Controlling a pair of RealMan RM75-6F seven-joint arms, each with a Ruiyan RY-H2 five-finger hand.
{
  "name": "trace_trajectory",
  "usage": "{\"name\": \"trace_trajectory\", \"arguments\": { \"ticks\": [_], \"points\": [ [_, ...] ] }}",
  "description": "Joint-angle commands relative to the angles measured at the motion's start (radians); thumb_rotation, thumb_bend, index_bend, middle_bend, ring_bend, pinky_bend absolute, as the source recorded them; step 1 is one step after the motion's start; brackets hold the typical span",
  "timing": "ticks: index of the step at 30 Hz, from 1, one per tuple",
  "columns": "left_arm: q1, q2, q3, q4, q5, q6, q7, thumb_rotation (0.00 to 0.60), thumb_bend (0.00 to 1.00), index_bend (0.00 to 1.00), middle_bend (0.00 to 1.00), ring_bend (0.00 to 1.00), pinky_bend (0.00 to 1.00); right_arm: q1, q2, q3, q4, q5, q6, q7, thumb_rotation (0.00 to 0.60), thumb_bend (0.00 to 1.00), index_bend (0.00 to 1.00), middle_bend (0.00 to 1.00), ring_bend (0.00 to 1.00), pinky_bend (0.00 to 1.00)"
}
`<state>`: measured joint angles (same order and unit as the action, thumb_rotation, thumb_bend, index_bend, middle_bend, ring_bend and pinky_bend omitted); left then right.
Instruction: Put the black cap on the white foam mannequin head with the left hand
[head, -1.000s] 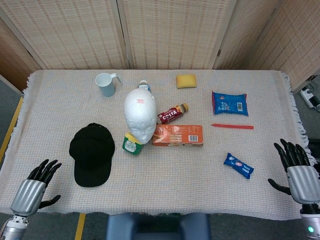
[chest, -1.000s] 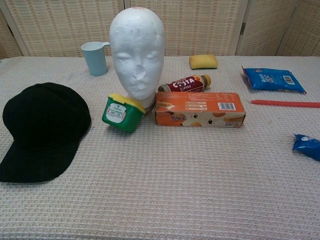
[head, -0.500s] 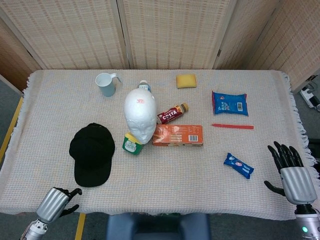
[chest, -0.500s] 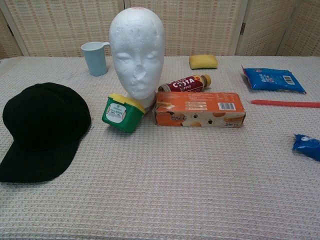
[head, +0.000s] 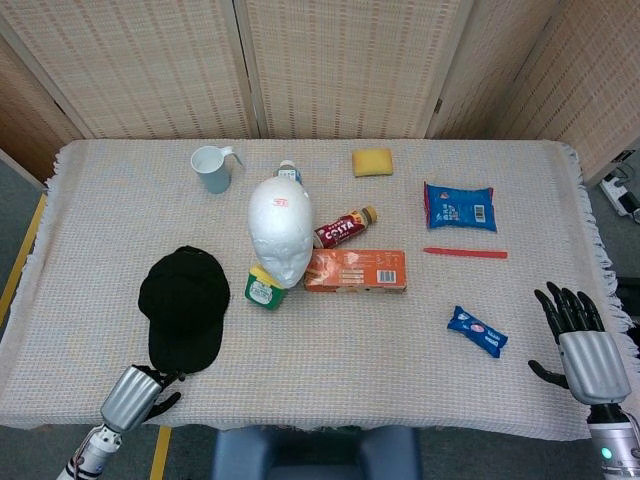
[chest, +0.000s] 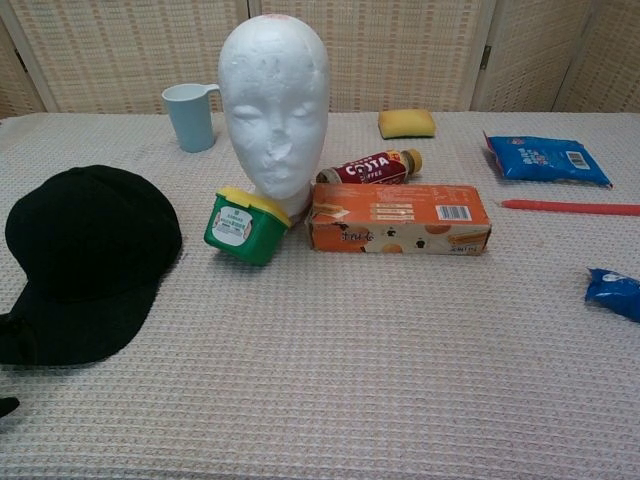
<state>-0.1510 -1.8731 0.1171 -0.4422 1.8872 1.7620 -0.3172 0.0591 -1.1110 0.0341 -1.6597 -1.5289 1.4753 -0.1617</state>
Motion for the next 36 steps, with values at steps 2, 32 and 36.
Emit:
{"name": "trace_trajectory", "arguments": {
  "ticks": [2,32,36],
  "points": [
    [-0.022,-0.056,0.003,0.097,-0.021,-0.012,-0.015,0.600,0.28,0.53,1.00,0.99,1.00,0.001,0.003,0.001,-0.002,0.003,-0.001,0.000,0.600,0.06,0.00,0.00,0.00,0.00],
    [-0.087,-0.170,-0.044,0.287,-0.164,-0.079,-0.017,0.600,0.32,0.54,1.00,0.99,1.00,0.010,0.006,0.006,-0.007,0.047,-0.036,-0.020,0.600,0.06,0.00,0.00,0.00,0.00],
    [-0.106,-0.173,-0.072,0.286,-0.199,-0.065,-0.040,0.600,0.38,0.61,1.00,0.99,1.00,0.014,0.012,0.003,-0.011,0.048,-0.046,-0.020,0.600,0.06,0.00,0.00,0.00,0.00]
  ]
}}
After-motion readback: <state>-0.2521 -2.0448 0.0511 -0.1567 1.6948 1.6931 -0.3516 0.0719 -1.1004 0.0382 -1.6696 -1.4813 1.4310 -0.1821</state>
